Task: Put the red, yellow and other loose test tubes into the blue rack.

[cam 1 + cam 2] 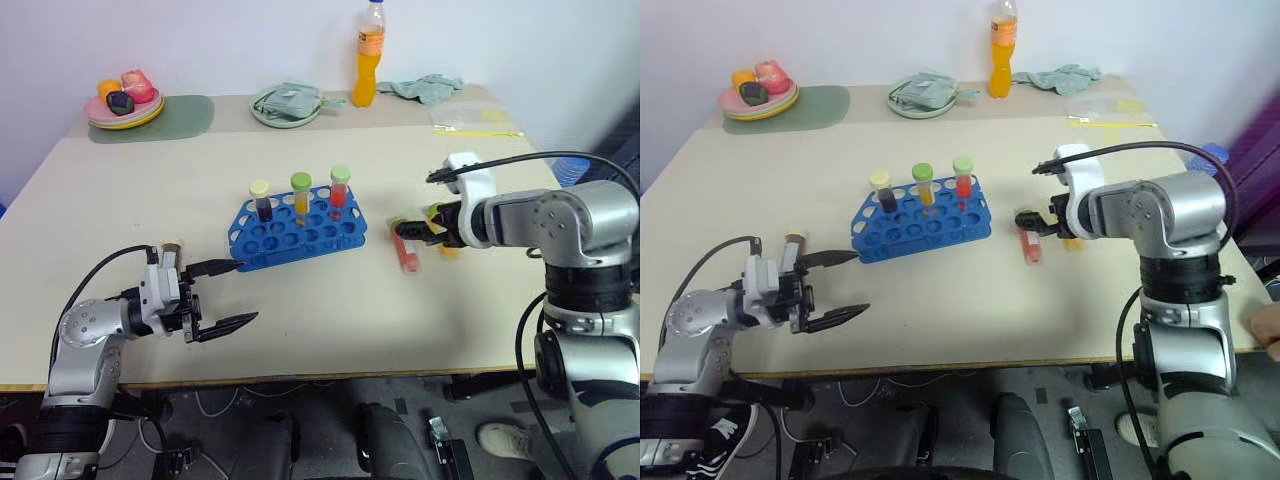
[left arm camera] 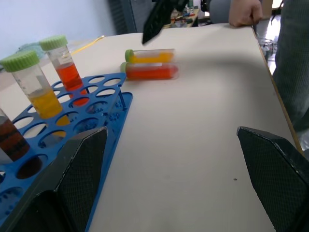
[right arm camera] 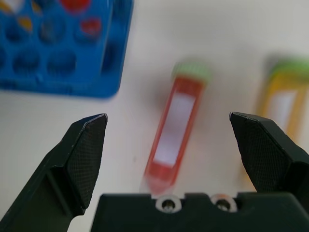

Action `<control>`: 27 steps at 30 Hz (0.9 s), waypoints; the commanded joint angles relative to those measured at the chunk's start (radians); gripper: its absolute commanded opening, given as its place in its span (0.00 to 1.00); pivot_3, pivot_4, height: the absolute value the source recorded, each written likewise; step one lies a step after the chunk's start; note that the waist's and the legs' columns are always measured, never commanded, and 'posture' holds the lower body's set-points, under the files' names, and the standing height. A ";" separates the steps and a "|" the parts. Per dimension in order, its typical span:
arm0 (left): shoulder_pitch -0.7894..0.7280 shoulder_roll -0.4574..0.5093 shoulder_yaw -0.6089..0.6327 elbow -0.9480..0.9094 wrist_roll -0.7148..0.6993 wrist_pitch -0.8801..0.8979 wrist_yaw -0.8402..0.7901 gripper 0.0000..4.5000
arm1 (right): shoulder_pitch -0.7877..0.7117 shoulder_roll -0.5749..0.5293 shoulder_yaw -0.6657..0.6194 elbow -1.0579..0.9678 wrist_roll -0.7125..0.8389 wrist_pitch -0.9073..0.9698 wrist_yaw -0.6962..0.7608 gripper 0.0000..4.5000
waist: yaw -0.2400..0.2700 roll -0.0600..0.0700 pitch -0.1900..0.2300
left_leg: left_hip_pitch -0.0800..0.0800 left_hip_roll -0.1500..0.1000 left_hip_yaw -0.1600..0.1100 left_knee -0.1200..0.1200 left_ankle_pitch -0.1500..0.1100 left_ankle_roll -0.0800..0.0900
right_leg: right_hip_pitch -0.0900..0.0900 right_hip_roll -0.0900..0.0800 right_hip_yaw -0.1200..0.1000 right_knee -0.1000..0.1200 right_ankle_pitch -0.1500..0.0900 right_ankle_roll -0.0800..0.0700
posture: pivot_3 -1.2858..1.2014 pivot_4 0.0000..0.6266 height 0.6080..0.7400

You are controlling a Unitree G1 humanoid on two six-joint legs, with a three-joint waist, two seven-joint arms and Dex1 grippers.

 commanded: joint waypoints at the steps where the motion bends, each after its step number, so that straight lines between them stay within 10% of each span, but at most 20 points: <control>1: 0.012 0.000 0.006 -0.039 -0.001 -0.026 0.010 0.98 | -0.038 -0.007 0.026 0.037 0.072 0.006 -0.068 1.00 | -0.001 0.000 0.000 | 0.000 0.000 0.000 0.000 0.000 0.000 | 0.000 0.000 0.000 0.000 0.000 0.000 | 0.52 0.24 1.00; 27: 0.123 0.003 -0.007 -0.204 0.000 0.018 0.132 0.98 | -0.223 0.179 -0.023 0.449 0.153 0.006 -0.506 1.00 | -0.004 0.001 0.000 | -0.002 0.000 0.001 -0.001 0.000 0.000 | -0.003 0.002 0.000 0.001 0.000 0.000 | 0.52 0.24 1.00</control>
